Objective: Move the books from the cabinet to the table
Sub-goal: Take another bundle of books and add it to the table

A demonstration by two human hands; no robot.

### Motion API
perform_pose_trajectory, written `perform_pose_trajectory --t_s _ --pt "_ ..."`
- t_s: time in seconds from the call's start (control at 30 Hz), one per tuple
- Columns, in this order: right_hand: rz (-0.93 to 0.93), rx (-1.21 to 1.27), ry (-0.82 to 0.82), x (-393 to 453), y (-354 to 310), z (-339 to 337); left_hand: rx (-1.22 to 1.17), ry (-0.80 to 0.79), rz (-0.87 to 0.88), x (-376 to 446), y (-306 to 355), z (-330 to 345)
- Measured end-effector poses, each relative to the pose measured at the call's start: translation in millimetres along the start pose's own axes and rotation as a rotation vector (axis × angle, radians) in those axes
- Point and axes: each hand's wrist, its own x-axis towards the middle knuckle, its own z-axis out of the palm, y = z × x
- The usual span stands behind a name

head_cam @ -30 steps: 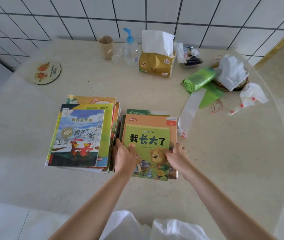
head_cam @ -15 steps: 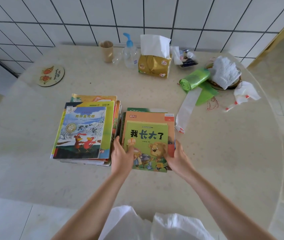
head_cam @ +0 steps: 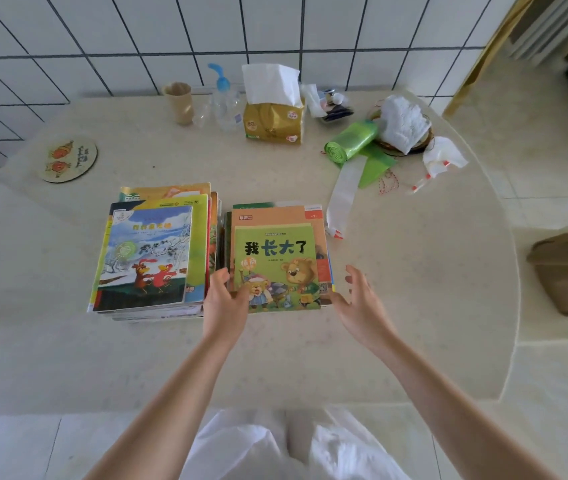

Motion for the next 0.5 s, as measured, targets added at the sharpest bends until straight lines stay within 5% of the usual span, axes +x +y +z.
perform_pose_trajectory --t_s 0.2,0.5 --pt "0.069 0.018 0.142 -52.2 17.7 28.1 0.187 -0.076 0.304 -23.0 -7.5 4.2" --pt "0.276 0.224 0.445 -163.5 31.3 107.3 0.323 -0.479 0.731 -66.9 -44.8 -15.7"
